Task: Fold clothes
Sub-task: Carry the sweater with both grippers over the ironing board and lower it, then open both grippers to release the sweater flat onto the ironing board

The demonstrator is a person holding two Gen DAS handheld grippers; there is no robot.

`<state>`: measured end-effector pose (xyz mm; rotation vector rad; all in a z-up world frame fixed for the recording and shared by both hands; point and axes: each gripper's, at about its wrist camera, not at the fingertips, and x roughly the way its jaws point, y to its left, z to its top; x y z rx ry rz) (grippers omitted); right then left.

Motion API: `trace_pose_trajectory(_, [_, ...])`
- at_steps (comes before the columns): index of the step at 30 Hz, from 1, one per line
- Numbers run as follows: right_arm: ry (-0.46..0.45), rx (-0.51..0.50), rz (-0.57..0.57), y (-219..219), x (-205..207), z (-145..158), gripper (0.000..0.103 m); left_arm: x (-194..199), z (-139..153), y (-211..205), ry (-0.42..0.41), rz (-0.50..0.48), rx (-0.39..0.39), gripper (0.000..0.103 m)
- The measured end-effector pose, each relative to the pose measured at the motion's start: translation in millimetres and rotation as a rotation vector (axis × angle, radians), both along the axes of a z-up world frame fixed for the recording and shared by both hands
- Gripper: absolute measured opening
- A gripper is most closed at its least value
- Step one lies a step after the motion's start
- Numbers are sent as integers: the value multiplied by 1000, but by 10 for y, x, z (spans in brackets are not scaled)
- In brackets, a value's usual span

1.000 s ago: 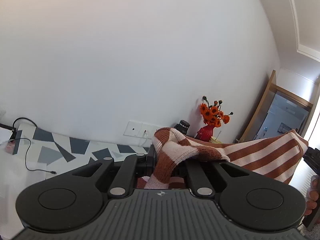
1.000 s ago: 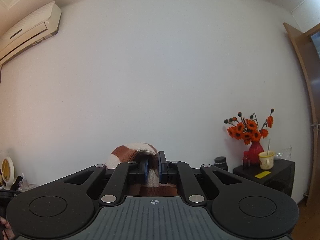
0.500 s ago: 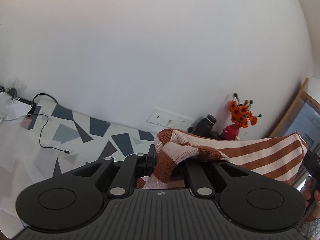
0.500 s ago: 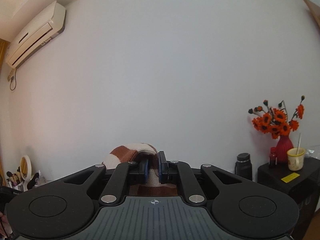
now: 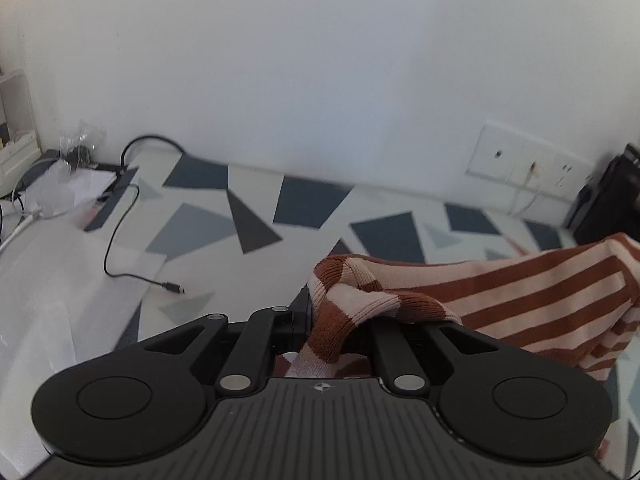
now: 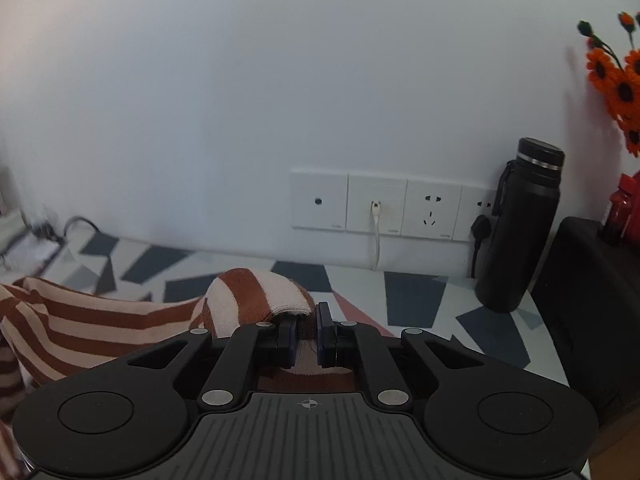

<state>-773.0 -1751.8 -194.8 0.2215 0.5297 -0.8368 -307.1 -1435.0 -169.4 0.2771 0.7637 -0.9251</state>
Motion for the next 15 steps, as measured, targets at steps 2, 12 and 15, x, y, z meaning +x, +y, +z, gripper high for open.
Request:
trace_pose_trajectory(2, [62,-18,0,-114,195,-265,8,65,-232,-143,15,11,51,9])
trace_pose_trajectory(12, [180,41,-56,-488,457,-1011,8,121,-685,-580,-2,12,180,9])
trace_pose_trajectory(15, [179,61,-64,-494,428,-1140,8,90,-691,-659,-23,3,215,10])
